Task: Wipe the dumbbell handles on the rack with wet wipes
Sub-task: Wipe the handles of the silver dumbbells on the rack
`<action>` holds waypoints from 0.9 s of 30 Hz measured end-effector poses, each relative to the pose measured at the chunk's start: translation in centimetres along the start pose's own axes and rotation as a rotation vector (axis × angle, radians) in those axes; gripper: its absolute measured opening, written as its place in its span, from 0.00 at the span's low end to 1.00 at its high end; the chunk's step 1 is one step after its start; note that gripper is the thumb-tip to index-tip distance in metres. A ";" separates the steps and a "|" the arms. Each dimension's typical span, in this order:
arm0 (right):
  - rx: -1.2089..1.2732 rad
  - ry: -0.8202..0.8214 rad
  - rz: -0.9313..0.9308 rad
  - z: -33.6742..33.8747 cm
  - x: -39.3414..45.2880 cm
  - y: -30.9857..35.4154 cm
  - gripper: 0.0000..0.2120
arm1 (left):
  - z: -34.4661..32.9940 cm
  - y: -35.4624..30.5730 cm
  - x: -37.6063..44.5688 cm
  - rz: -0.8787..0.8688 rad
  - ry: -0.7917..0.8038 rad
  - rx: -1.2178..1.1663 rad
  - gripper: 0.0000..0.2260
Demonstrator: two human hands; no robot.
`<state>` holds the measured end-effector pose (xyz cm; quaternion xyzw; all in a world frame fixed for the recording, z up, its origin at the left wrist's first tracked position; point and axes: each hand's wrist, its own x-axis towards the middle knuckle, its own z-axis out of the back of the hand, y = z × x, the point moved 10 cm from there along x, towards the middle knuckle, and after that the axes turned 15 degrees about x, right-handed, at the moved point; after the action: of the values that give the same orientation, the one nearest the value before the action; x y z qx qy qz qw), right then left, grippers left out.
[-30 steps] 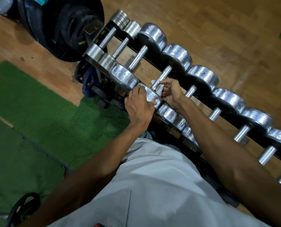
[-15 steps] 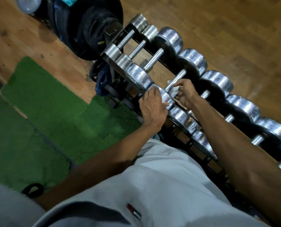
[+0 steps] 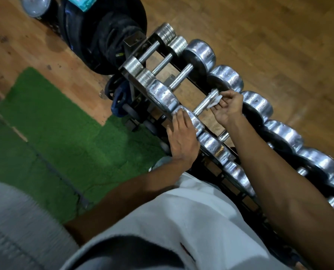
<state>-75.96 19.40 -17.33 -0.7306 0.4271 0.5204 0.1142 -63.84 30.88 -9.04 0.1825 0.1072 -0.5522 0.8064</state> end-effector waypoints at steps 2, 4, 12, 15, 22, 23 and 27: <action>-0.047 -0.005 -0.010 0.3 0.2 -0.1 0.04 | -0.1 -0.2 -0.2 -0.001 0.002 0.008 0.49; -0.194 -0.002 -0.096 0.8 0.3 -1.8 0.05 | -0.1 -0.4 -0.1 -0.002 0.008 0.006 0.48; -0.620 -0.021 -0.068 2.1 1.5 -2.2 0.08 | 0.2 -0.6 -0.4 0.050 0.009 -0.031 0.51; -0.407 -0.099 0.021 2.4 2.4 0.6 0.10 | 0.3 -0.8 -0.3 0.021 0.017 -0.036 0.52; -0.333 -0.109 0.074 2.0 1.1 -0.8 0.07 | 0.4 -0.8 -0.2 0.027 0.016 -0.031 0.56; -0.444 -0.090 0.044 2.1 0.9 -2.0 0.08 | 0.5 -0.7 -0.2 0.027 0.007 -0.030 0.54; -0.735 -0.130 0.108 3.8 0.9 -2.2 0.11 | 0.7 -0.6 -0.2 0.041 -0.040 -0.100 0.47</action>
<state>-76.77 22.60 -20.34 -0.6646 0.2416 0.6895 -0.1567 -64.51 30.54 -8.46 0.1329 0.1149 -0.5331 0.8276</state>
